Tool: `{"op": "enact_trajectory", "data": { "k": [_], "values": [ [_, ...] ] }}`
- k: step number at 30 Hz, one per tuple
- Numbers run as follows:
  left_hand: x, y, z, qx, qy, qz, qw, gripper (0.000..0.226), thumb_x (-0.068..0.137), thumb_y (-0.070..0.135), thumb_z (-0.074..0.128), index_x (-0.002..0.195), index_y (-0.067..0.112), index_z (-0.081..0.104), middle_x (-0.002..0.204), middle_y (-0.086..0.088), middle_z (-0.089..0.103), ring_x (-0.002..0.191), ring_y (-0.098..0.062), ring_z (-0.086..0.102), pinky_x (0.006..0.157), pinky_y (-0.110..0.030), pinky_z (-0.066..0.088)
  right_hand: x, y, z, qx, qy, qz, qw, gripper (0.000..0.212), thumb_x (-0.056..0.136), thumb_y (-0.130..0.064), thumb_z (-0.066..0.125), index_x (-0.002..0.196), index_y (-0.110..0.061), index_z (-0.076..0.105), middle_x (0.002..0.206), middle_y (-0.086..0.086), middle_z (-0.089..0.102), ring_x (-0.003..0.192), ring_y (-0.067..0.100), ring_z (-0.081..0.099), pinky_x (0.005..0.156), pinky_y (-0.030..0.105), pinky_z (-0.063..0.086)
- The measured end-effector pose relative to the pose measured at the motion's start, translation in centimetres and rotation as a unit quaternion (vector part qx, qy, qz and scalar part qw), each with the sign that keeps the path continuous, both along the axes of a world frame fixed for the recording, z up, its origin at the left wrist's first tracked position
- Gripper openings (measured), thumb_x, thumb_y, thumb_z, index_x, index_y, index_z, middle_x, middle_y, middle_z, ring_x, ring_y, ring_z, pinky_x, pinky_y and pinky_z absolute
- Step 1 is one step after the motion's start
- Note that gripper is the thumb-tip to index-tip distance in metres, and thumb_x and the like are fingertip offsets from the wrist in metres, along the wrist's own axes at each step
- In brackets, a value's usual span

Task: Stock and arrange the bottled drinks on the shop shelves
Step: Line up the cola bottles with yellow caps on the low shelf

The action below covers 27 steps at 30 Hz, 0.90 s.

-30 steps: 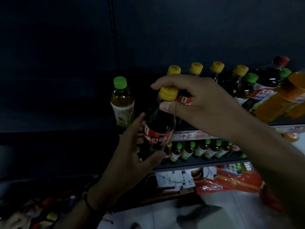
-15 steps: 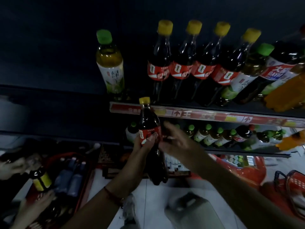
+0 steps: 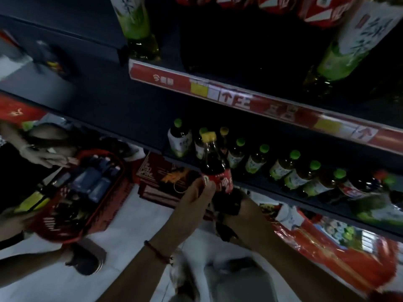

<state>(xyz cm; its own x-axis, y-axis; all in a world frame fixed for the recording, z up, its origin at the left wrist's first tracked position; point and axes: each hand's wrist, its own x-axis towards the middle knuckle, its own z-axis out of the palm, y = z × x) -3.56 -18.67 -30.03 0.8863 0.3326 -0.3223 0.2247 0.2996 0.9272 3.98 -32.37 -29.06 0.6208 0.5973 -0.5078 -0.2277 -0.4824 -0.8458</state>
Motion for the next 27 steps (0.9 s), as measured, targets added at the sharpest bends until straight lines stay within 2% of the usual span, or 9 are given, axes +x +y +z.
{"op": "enact_trajectory", "data": {
  "k": [2, 4, 7, 11, 15, 17, 20, 24, 27],
  "values": [
    [0.8, 1.9, -1.8, 0.025, 0.005, -0.009, 1.000, 0.029, 0.101, 0.033, 0.044, 0.121, 0.021, 0.060, 0.113, 0.007, 0.071, 0.115, -0.013, 0.063, 0.090, -0.022, 0.050, 0.9, 0.2, -2.0, -0.027, 0.010, -0.033, 0.999, 0.041, 0.078, -0.016, 0.079, 0.110, -0.026, 0.055, 0.083, 0.013, 0.072, 0.066, 0.025, 0.071, 0.058, 0.040, 0.060],
    [2.6, 4.7, -4.5, 0.145, 0.015, -0.014, 0.989, 0.026, 0.101, 0.032, 0.053, 0.127, 0.034, 0.053, 0.125, 0.008, 0.063, 0.122, -0.012, 0.056, 0.097, -0.026, 0.045, 1.8, 0.4, -4.3, -0.051, 0.023, -0.055, 0.997, 0.044, 0.078, -0.019, 0.079, 0.114, -0.027, 0.055, 0.097, 0.005, 0.071, 0.077, 0.016, 0.072, 0.061, 0.029, 0.059],
    [6.6, 7.7, -8.5, 0.318, -0.002, -0.010, 0.948, 0.062, 0.090, 0.038, 0.070, 0.143, 0.039, 0.038, 0.141, 0.009, 0.051, 0.122, -0.009, 0.053, 0.095, -0.032, 0.048, 3.4, 0.3, -8.3, -0.049, 0.045, -0.071, 0.995, 0.046, 0.075, -0.027, 0.081, 0.114, -0.029, 0.058, 0.103, 0.003, 0.071, 0.089, 0.019, 0.072, 0.080, 0.041, 0.059],
    [12.1, 10.0, -14.6, 0.643, 0.068, 0.010, 0.763, 0.089, 0.087, 0.053, 0.048, 0.157, 0.010, 0.016, 0.146, -0.017, 0.043, 0.112, -0.036, 0.055, 0.079, -0.038, 0.051, 6.2, 0.2, -13.6, -0.033, 0.053, -0.078, 0.995, 0.049, 0.076, -0.027, 0.082, 0.117, -0.033, 0.056, 0.111, -0.004, 0.066, 0.102, 0.019, 0.065, 0.093, 0.042, 0.052],
    [16.1, 10.5, -18.4, 0.752, 0.109, 0.082, 0.645, 0.108, 0.071, 0.070, 0.054, 0.156, 0.015, 0.018, 0.141, -0.022, 0.048, 0.119, -0.040, 0.053, 0.090, -0.051, 0.046, 8.7, -0.7, -18.4, -0.002, -0.001, -0.067, 0.998, 0.054, 0.075, -0.039, 0.080, 0.119, -0.033, 0.049, 0.123, -0.009, 0.056, 0.111, 0.012, 0.053, 0.089, 0.031, 0.047],
    [17.4, 11.1, -19.4, 0.786, 0.114, 0.090, 0.601, 0.115, 0.066, 0.072, 0.062, 0.156, 0.018, 0.015, 0.143, -0.021, 0.046, 0.124, -0.040, 0.047, 0.096, -0.053, 0.039, 9.4, -0.8, -19.9, 0.033, -0.005, -0.059, 0.998, 0.073, 0.068, -0.055, 0.079, 0.127, -0.038, 0.039, 0.132, -0.013, 0.046, 0.120, 0.010, 0.045, 0.088, 0.028, 0.047],
    [18.6, 11.9, -20.5, 0.796, 0.088, 0.117, 0.588, 0.117, 0.061, 0.065, 0.077, 0.151, 0.016, 0.022, 0.133, -0.017, 0.051, 0.120, -0.038, 0.046, 0.097, -0.052, 0.036, 10.7, -0.5, -22.4, 0.097, -0.084, -0.070, 0.989, 0.116, 0.037, -0.081, 0.076, 0.139, -0.036, 0.043, 0.142, -0.009, 0.050, 0.131, 0.016, 0.048, 0.105, 0.047, 0.044],
    [18.9, 11.9, -21.5, 0.777, 0.018, 0.143, 0.613, 0.107, 0.062, 0.051, 0.083, 0.146, 0.012, 0.030, 0.114, -0.010, 0.061, 0.104, -0.032, 0.049, 0.087, -0.040, 0.031, 11.7, 0.3, -25.7, 0.165, -0.110, -0.060, 0.978, 0.097, 0.050, -0.069, 0.082, 0.136, -0.037, 0.048, 0.132, -0.014, 0.058, 0.123, 0.011, 0.055, 0.102, 0.044, 0.048],
    [18.2, 11.4, -22.2, 0.711, -0.040, 0.166, 0.683, 0.099, 0.069, 0.035, 0.084, 0.147, 0.017, 0.027, 0.118, -0.008, 0.061, 0.105, -0.030, 0.058, 0.086, -0.041, 0.043, 11.9, 0.7, -27.6, 0.187, -0.097, -0.050, 0.976, 0.073, 0.067, -0.044, 0.085, 0.131, -0.036, 0.052, 0.125, -0.017, 0.062, 0.111, 0.001, 0.061, 0.089, 0.028, 0.053]
  ]
}}
